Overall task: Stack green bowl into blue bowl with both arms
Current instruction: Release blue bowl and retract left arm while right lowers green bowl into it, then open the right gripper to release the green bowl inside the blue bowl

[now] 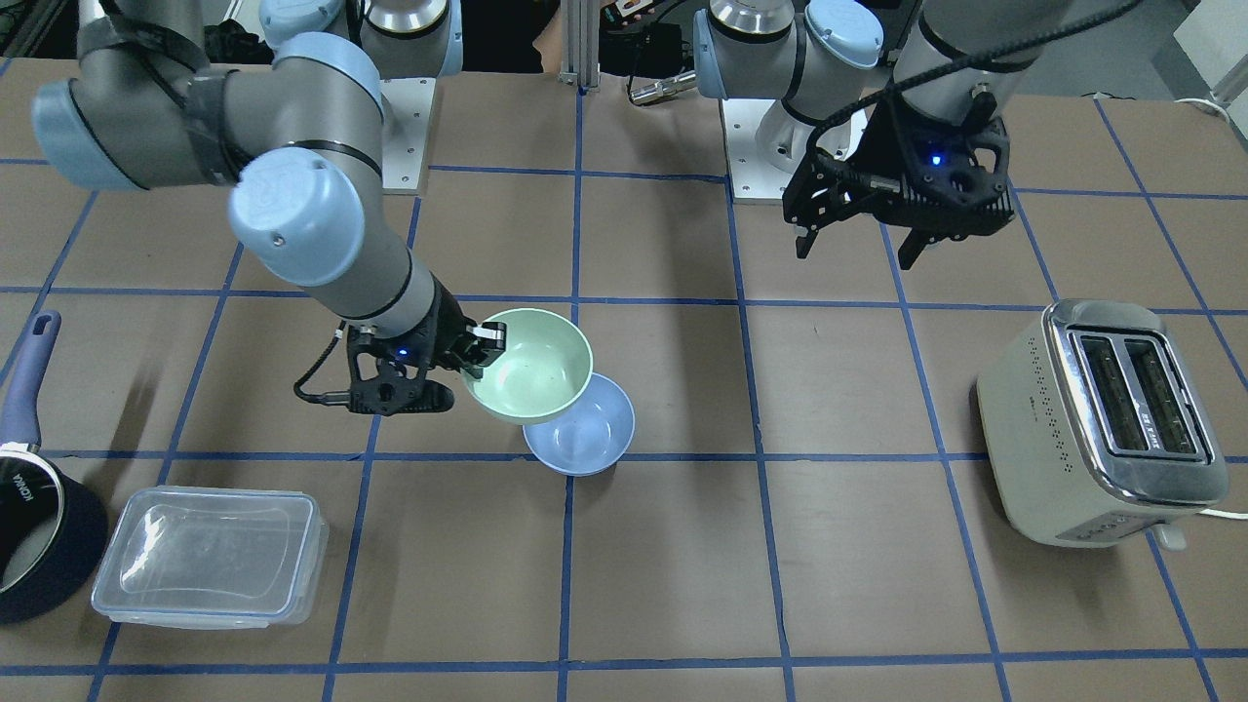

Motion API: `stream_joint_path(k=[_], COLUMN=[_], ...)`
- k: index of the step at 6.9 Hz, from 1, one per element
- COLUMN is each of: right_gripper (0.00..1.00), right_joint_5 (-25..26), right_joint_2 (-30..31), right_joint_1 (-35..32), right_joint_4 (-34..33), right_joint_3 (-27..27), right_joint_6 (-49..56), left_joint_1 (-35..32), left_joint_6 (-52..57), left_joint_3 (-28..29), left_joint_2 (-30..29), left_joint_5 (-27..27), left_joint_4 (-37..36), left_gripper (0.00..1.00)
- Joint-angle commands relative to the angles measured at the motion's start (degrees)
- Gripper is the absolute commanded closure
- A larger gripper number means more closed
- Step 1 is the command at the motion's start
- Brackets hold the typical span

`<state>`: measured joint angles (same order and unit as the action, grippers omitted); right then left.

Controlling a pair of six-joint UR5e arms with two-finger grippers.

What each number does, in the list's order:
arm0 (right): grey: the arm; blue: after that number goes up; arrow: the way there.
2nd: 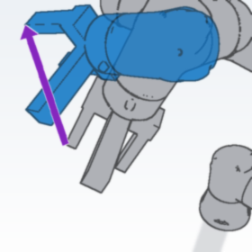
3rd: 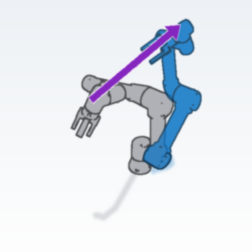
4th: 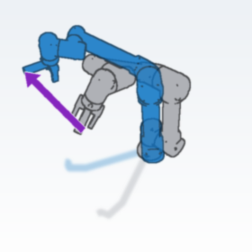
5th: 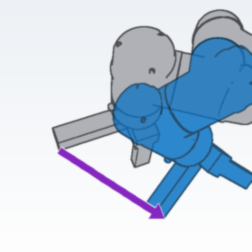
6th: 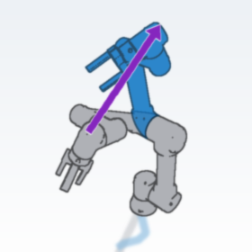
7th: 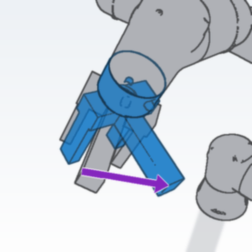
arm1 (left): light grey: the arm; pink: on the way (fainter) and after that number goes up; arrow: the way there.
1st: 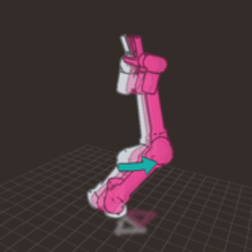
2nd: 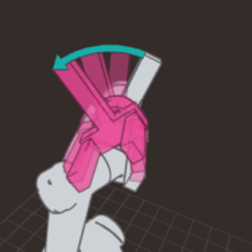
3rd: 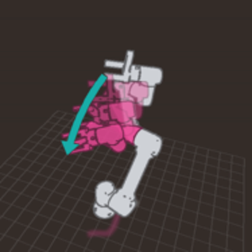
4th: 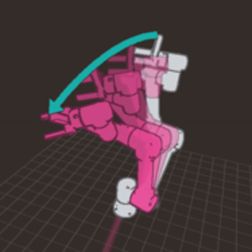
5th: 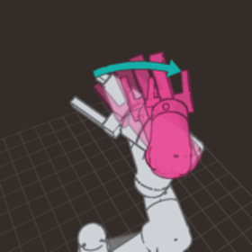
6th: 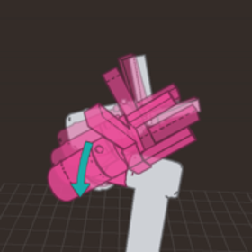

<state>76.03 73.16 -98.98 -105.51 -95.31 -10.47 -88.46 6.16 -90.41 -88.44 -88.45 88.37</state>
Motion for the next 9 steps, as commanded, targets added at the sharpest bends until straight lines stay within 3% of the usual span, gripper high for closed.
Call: stream_joint_path(k=[1,3,6,7,9], right_gripper=[1.00,1.00,1.00,0.03,0.00], right_joint_5=[-0.7,-4.1,-4.1,-3.4,-2.8], right_joint_2=[-3.7,-5.0,-6.4,-6.4,-5.3], right_joint_1=[-2.7,-2.9,-2.8,-2.8,-1.5], right_joint_4=[-4.5,-5.7,-9.0,-10.4,-11.5], right_joint_3=[-0.3,-1.4,-4.2,-4.4,-3.5], right_joint_6=[-3.4,-3.3,-3.3,-2.7,-3.0], left_joint_1=[0.2,0.1,0.0,-0.1,-0.4], left_joint_6=[-0.9,-0.9,-0.5,-0.5,-0.4], left_joint_3=[-0.4,-0.3,-0.6,-0.6,-1.0], left_joint_2=[-0.2,-0.4,-0.6,-0.7,-0.7], left_joint_5=[-0.3,-2.8,-3.7,-3.7,-3.7], left_joint_4=[-4.2,-4.3,-3.6,-3.6,-3.6], left_gripper=[0.00,0.00,0.00,0.00,0.00])
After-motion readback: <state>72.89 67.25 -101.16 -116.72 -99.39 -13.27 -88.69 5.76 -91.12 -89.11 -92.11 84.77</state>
